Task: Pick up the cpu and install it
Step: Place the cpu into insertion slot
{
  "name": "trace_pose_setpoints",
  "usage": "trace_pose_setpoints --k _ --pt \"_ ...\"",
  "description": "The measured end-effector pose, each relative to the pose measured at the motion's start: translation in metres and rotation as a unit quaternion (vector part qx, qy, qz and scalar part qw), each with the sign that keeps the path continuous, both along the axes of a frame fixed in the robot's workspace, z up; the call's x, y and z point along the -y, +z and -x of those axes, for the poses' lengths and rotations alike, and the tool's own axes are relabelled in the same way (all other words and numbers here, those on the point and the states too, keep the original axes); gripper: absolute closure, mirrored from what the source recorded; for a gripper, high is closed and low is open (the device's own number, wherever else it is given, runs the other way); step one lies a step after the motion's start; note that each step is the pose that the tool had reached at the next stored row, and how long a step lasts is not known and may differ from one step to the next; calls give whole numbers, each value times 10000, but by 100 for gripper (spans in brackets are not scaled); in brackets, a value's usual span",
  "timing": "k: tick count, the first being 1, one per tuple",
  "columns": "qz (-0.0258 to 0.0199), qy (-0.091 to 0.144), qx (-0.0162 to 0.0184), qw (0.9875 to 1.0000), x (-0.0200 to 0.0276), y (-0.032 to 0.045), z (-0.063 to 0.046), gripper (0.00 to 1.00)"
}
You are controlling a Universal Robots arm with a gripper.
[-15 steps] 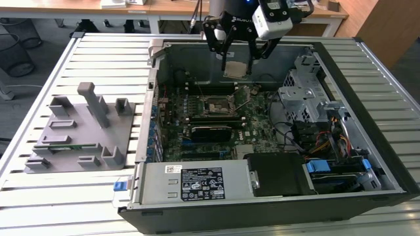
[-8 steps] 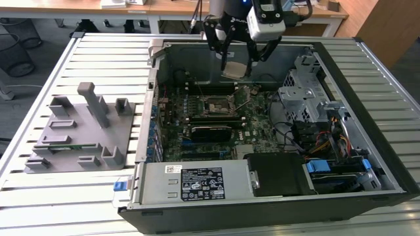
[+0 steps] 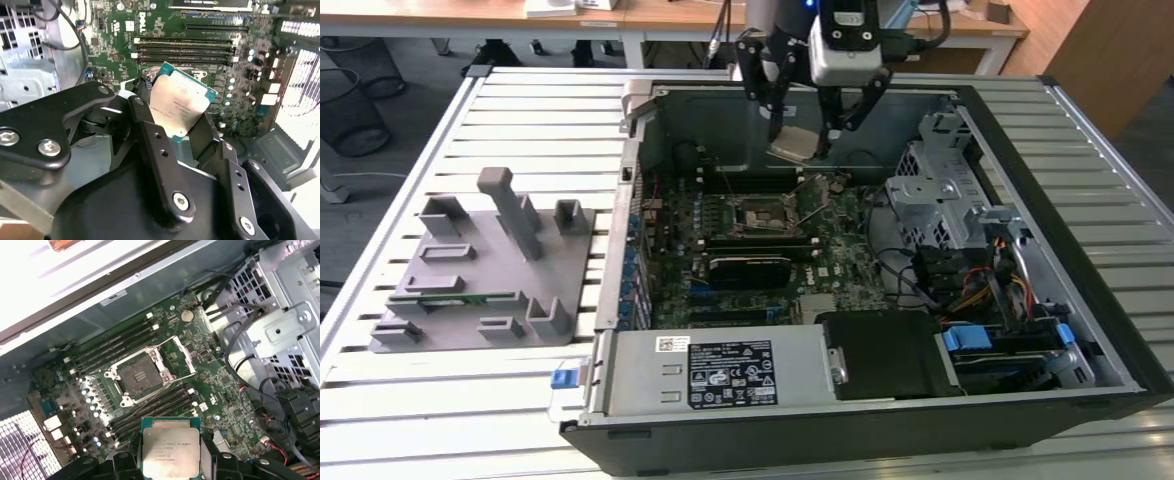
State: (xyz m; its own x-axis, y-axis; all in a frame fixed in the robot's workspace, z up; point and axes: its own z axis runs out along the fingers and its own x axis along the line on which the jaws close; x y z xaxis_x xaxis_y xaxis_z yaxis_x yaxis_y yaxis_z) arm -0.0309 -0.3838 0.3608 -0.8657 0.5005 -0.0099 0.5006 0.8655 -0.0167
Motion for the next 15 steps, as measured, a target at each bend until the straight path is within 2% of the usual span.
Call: trace_pose_setpoints --k 3,7,10,15 --pt "0 -267 0 9996 0 -7 0 46" --pt "0 -607 0 9982 0 -17 0 46" --pt "0 -843 1 9964 0 -22 0 46" --pt "0 -1229 1 9924 0 -31 0 46"
